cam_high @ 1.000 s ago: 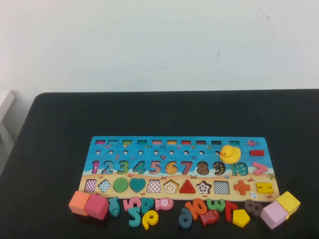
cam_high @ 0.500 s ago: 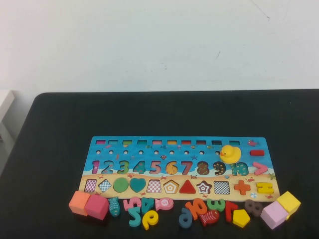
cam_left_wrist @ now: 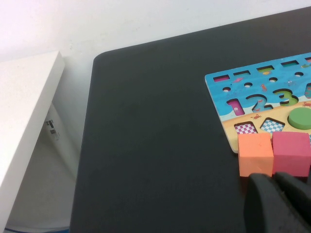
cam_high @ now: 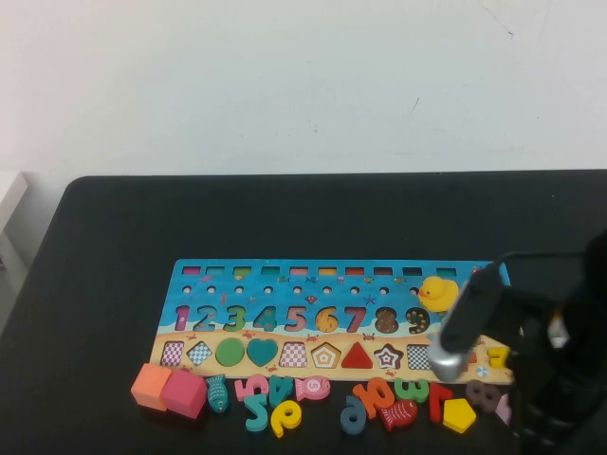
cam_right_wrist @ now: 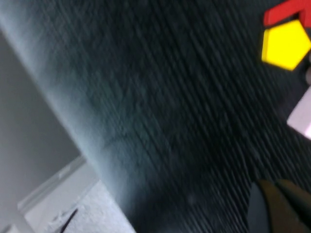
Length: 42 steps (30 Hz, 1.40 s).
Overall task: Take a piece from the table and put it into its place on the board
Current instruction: Pick up the "Pentagon"
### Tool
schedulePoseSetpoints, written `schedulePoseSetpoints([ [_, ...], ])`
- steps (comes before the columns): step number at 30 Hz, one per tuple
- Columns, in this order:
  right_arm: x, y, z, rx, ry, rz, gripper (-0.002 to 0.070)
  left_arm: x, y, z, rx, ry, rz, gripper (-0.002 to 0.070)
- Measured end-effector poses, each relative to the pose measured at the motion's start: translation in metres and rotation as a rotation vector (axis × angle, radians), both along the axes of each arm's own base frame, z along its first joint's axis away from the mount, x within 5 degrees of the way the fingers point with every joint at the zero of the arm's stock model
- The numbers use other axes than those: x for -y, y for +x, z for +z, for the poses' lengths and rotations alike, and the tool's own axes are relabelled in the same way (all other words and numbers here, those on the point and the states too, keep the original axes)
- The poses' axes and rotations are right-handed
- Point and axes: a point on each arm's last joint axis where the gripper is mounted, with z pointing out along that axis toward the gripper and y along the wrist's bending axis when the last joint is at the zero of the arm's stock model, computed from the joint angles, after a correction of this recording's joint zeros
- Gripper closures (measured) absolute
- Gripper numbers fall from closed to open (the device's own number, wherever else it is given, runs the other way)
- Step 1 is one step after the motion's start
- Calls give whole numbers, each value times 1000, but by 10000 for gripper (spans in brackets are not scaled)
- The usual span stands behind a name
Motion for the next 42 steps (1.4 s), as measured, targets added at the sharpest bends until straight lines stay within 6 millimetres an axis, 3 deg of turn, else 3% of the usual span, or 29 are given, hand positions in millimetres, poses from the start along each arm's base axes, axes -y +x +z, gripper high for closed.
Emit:
schedulePoseSetpoints([
  [10, -14, 22, -53, -68, -57, -71, 638, 0, 0, 0, 0, 0, 0, 676],
  [13, -18, 27, -63, -62, -53, -89, 537, 0, 0, 0, 0, 0, 0, 676],
  [18, -24, 37, -75, -23, -7, -205, 254, 0, 0, 0, 0, 0, 0, 676],
  [21, -28, 42, -81, -2, 22, -266, 183, 0, 0, 0, 0, -3, 1, 676],
  [27, -32, 49, -100, -8, 32, -382, 163, 0, 0, 0, 0, -3, 1, 676],
  [33, -27, 54, -124, -51, -10, -459, 188, 0, 0, 0, 0, -3, 1, 676],
  [42, -28, 60, -127, -21, 33, -495, 195, 0, 0, 0, 0, -3, 1, 676],
])
